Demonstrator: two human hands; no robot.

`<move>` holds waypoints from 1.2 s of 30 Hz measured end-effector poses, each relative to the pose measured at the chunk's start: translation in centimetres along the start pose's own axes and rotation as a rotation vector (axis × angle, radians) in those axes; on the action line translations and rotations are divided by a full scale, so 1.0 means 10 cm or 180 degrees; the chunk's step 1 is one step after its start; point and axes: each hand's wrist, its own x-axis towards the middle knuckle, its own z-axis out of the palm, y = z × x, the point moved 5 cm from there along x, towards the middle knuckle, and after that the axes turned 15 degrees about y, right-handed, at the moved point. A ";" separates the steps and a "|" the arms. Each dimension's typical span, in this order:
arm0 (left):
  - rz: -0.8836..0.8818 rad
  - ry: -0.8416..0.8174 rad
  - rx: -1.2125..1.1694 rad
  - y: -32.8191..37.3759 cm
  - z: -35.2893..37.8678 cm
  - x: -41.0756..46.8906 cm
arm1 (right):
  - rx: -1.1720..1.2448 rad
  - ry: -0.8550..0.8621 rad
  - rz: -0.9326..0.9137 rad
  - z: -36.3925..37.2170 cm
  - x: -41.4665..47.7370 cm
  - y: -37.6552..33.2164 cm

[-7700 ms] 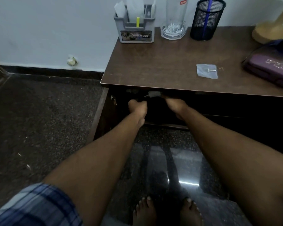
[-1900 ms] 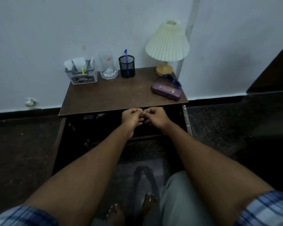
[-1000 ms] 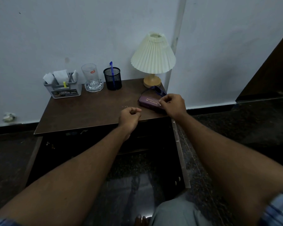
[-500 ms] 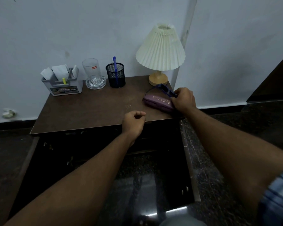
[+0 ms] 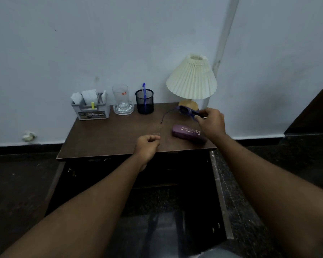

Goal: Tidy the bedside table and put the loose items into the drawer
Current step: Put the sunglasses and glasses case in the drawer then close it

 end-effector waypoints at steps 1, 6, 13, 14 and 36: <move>0.0038 0.0109 -0.0009 0.04 -0.13 0.03 | 0.0128 -0.0027 0.0058 0.02 -0.06 -0.08; 0.0066 0.0562 -0.0012 0.11 -0.76 0.18 | 0.0580 -0.0253 0.0360 0.29 -0.53 -0.34; 0.0618 0.0875 0.0110 0.19 -1.28 0.22 | 0.1191 -0.0653 0.0831 0.79 -1.15 -0.56; 0.0734 0.0873 0.0183 0.19 -1.32 0.22 | 0.1239 -0.0692 0.0872 0.84 -1.21 -0.58; 0.2662 0.0498 0.2042 0.28 -0.93 0.12 | 0.1891 -0.0848 0.1306 1.12 -1.57 -0.44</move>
